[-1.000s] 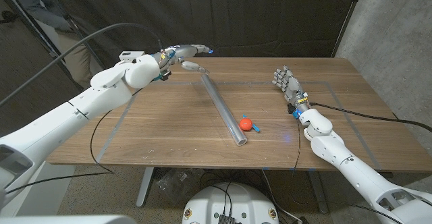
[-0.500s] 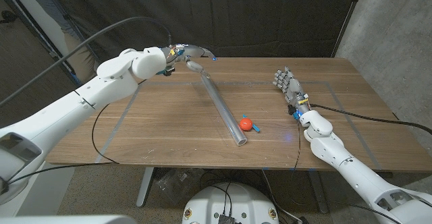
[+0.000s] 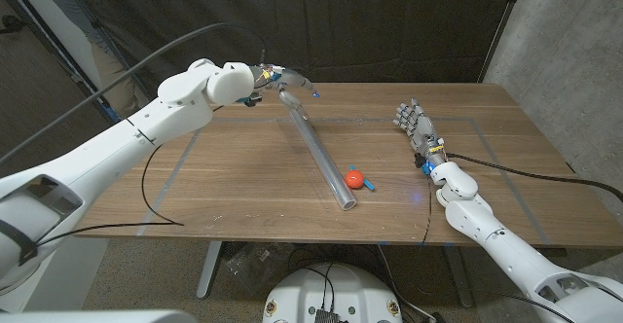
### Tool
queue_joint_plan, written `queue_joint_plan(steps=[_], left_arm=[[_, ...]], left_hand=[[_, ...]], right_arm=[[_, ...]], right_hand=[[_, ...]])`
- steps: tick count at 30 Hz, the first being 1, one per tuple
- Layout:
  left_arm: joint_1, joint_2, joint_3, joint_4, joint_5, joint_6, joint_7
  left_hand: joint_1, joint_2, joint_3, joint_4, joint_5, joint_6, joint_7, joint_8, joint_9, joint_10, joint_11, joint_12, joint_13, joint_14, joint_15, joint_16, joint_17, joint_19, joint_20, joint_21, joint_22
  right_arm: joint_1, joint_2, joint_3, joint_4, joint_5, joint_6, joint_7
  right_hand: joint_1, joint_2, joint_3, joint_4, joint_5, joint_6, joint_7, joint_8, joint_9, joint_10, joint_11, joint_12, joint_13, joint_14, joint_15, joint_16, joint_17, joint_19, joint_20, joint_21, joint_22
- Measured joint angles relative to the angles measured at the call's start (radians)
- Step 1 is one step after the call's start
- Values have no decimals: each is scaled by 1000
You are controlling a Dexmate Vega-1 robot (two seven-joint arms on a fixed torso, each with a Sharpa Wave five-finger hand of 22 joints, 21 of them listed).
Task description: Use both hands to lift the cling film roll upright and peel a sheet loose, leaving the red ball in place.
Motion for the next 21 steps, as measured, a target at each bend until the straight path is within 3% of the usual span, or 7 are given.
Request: queue_joint_plan(steps=[21], left_arm=[[-74, -78, 91, 94, 98, -77, -97]], left_hand=[[16, -5, -5, 5, 10, 2, -2, -5, 0, 9, -2, 0, 0, 18, 0, 1, 0, 9, -2, 0, 5]], right_arm=[[15, 18, 3, 38, 3, 5, -1]], right_hand=[[-4, 4, -4, 4, 0, 0, 0, 0, 0, 0, 0, 0, 0, 5, 5, 4, 0, 11, 0, -8, 0]])
